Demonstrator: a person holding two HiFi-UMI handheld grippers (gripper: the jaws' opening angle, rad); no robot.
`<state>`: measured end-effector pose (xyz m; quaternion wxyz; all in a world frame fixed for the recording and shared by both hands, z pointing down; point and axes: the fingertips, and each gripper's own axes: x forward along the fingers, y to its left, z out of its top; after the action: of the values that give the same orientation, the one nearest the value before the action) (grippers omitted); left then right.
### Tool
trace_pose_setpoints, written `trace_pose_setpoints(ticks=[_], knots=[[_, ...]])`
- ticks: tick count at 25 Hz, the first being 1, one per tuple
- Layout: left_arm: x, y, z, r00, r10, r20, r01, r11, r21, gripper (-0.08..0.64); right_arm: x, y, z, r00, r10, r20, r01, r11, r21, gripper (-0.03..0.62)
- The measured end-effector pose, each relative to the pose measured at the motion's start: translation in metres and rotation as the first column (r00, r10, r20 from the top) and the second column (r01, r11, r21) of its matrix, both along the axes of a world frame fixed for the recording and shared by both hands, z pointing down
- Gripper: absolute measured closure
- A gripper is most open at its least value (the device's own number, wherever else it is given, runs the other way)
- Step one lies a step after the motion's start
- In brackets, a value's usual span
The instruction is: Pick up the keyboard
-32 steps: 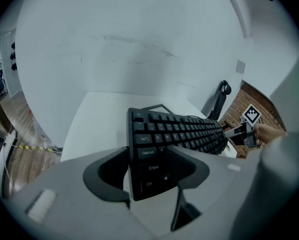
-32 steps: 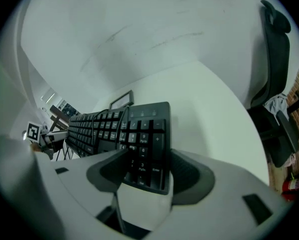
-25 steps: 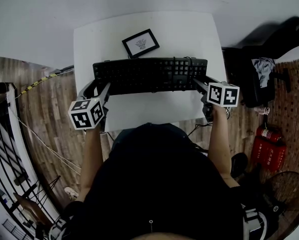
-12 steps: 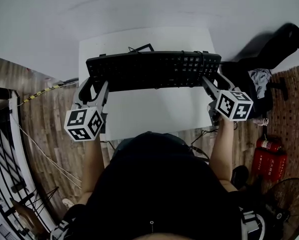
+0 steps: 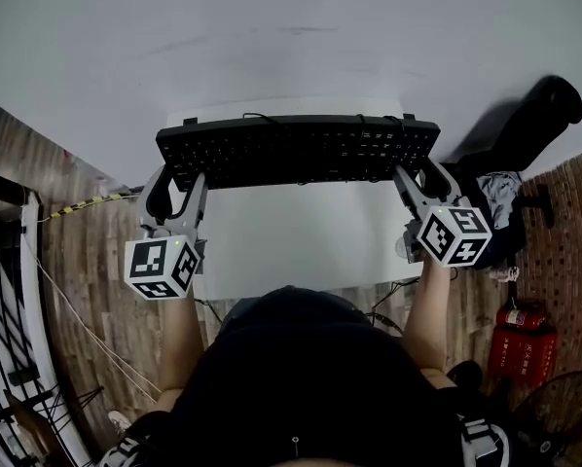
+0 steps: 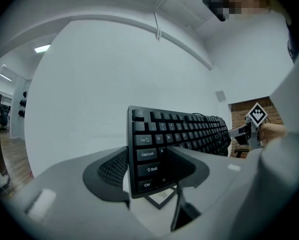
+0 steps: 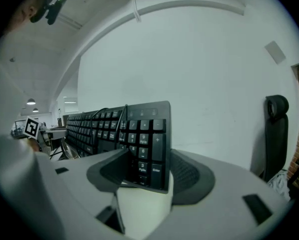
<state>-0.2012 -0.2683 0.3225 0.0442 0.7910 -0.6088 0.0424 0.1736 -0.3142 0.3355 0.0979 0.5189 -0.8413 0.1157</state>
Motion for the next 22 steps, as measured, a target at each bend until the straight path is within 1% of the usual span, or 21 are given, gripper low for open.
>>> trace_pose_setpoints(ticks=[5,8,15,22], knots=[[0.003,0.009,-0.016,1.000,-0.029,0.009,0.029,0.997,0.069,0.311,0.002,-0.001,-0.017,1.000,-0.027,0.004,0.027,0.996,0.089,0.336],[0.002,0.015,-0.015,0.999,-0.043,0.012,0.042,0.995,0.094,0.311,0.000,-0.001,-0.018,0.999,-0.043,0.003,0.042,0.992,0.121,0.336],[-0.014,0.041,-0.014,0.996,-0.082,0.018,0.080,0.989,0.122,0.311,-0.019,0.013,-0.019,0.997,-0.079,-0.001,0.078,0.982,0.170,0.336],[-0.014,0.042,-0.014,0.995,-0.096,0.029,0.092,0.988,0.125,0.311,-0.019,0.010,-0.018,0.996,-0.087,-0.005,0.086,0.978,0.188,0.336]])
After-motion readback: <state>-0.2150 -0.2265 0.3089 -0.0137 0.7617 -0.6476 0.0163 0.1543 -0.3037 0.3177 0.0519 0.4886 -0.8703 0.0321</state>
